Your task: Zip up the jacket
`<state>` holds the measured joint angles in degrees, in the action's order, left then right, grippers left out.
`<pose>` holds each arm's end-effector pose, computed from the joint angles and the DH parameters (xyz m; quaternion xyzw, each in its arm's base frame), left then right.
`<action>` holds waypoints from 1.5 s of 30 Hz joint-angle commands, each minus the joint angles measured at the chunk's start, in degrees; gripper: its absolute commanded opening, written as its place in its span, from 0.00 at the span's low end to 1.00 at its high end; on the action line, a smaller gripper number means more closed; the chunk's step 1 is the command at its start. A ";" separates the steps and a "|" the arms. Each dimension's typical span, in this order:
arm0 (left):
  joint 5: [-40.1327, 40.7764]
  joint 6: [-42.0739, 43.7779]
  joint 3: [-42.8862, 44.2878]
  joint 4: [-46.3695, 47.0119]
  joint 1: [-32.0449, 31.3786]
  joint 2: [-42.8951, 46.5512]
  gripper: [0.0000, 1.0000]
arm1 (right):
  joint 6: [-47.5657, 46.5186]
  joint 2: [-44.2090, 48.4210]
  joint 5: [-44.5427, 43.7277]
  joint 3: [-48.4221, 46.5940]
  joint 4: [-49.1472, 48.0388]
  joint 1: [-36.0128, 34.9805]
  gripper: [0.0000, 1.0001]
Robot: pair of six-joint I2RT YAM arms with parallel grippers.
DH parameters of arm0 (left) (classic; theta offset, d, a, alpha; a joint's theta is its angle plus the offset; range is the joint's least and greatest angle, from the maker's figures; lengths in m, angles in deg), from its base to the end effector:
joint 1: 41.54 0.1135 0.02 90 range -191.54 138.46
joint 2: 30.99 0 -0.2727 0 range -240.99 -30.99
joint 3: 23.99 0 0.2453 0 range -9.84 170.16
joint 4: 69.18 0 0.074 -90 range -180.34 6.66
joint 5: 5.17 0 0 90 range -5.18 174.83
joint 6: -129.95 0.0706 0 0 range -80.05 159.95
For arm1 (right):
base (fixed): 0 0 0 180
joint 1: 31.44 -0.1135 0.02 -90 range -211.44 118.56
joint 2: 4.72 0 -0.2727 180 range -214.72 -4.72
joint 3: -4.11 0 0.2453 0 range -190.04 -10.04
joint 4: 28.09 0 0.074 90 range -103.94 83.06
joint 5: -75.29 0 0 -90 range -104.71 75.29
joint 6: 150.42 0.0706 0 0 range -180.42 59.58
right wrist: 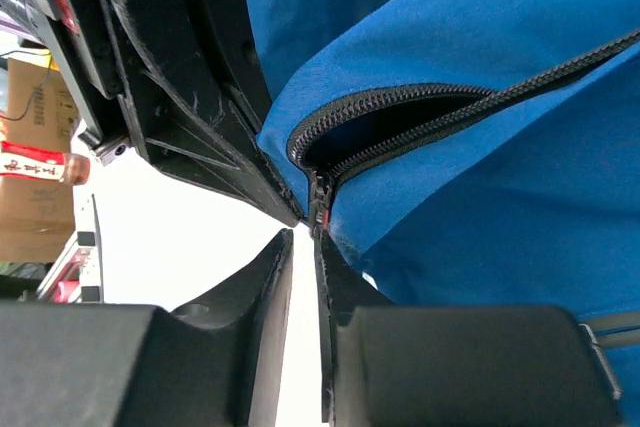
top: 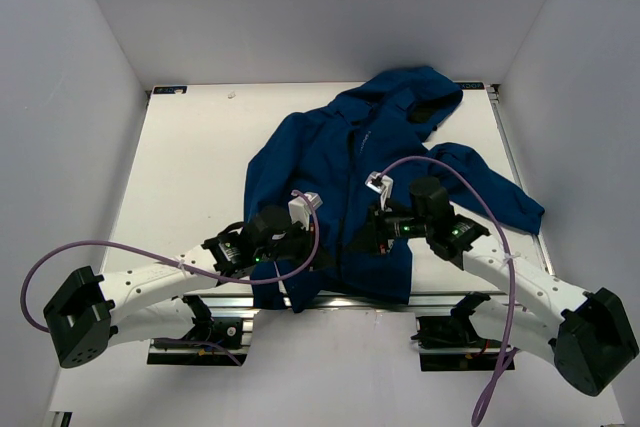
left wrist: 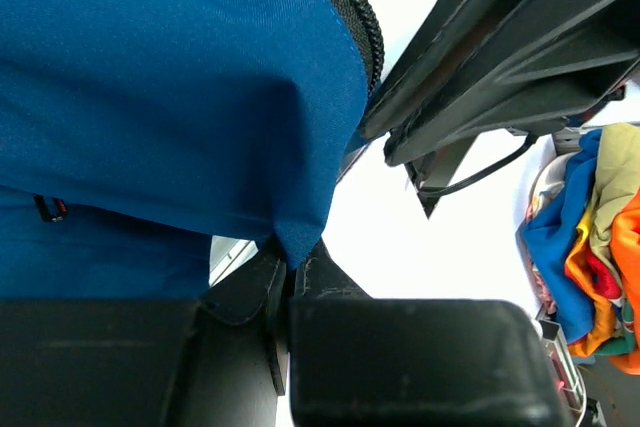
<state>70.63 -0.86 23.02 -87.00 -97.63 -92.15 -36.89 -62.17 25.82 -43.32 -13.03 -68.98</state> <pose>0.1235 -0.2148 0.2170 0.1748 0.8521 -0.4319 0.2384 0.1548 0.1768 0.2466 -0.2810 0.7630 0.5075 0.2852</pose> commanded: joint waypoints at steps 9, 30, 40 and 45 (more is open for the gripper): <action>-1.36 -1.28 0.89 2.87 -0.07 0.87 0.00 | 5.12 -1.26 0.42 1.63 -5.22 -0.52 0.32; -14.00 16.36 24.95 0.33 -0.15 -17.09 0.00 | 3.35 19.63 -36.70 -3.81 16.01 3.61 0.89; -20.96 18.32 40.70 -0.99 -0.15 -34.27 0.00 | 2.86 28.45 -57.15 -9.51 29.59 4.23 0.88; -21.84 15.86 36.49 2.95 -0.07 -32.88 0.00 | -4.45 27.57 -44.86 -9.44 26.87 4.14 0.68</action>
<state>52.05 15.72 60.07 -87.79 -97.39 -128.37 -36.22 -34.06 -24.86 -50.53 14.66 -64.82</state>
